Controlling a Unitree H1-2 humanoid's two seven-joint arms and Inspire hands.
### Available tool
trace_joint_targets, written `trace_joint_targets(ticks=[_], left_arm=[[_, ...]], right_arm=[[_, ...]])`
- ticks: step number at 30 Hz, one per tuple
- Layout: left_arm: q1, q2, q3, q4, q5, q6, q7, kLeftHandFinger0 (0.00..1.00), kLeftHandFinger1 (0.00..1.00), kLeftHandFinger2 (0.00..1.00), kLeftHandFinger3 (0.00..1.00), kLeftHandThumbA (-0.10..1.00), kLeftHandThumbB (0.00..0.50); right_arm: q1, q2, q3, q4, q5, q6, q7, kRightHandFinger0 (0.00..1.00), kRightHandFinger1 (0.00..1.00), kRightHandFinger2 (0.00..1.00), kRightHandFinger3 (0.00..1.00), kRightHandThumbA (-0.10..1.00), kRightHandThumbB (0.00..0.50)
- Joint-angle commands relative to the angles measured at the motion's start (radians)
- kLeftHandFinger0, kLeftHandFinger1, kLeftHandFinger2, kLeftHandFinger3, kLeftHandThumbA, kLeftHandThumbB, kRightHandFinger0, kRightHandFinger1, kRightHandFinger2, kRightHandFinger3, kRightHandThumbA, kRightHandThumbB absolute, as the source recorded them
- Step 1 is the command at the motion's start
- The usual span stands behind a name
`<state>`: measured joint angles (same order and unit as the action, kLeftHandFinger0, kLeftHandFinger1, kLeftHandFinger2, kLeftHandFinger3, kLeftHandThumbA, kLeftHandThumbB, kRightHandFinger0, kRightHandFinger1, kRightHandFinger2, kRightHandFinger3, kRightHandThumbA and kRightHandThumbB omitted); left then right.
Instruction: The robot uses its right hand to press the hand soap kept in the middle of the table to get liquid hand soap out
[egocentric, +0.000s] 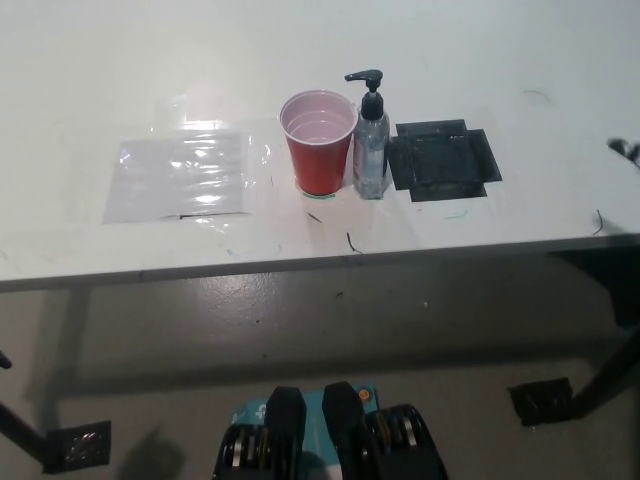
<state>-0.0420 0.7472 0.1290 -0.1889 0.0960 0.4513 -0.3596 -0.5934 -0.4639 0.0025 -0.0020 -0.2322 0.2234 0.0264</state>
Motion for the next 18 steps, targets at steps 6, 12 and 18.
trace_joint_targets(ticks=[6,12,18], left_arm=[[-0.016,0.015,0.035,-0.024,0.035,0.019,-0.043,1.00,1.00,1.00,0.77,1.00,0.141],[-0.018,0.012,0.041,-0.030,0.053,0.019,-0.065,1.00,1.00,1.00,0.77,1.00,0.121],[-0.024,-0.006,0.049,-0.034,0.072,0.019,-0.087,1.00,1.00,1.00,0.78,1.00,0.129]], right_arm=[[-0.242,0.005,0.092,0.010,-0.040,0.043,0.096,1.00,1.00,1.00,1.00,1.00,0.275],[-0.349,0.058,0.162,0.134,-0.057,-0.024,0.102,1.00,1.00,1.00,1.00,1.00,0.275],[-0.417,0.107,0.203,0.253,-0.063,-0.090,0.106,1.00,1.00,1.00,1.00,1.00,0.279]])
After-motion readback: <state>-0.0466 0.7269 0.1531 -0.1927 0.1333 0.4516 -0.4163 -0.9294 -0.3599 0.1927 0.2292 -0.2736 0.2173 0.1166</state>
